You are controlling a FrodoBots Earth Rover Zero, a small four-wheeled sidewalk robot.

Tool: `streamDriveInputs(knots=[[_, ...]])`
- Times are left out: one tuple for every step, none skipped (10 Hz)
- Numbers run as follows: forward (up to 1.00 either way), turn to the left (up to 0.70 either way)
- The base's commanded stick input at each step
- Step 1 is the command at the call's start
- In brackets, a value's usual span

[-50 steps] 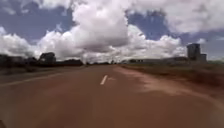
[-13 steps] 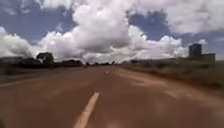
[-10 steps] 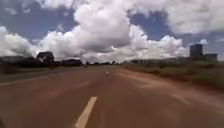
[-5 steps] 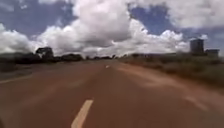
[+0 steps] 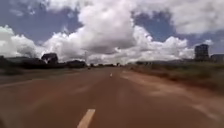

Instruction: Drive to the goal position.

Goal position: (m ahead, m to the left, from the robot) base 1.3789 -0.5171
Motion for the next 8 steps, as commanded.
streamDriveInputs(knots=[[1.0, 0.0], [1.0, 0.0], [1.0, 0.0], [1.0, 0.0], [1.0, 0.0], [1.0, 0.0], [1.0, 0.0], [1.0, 0.0]])
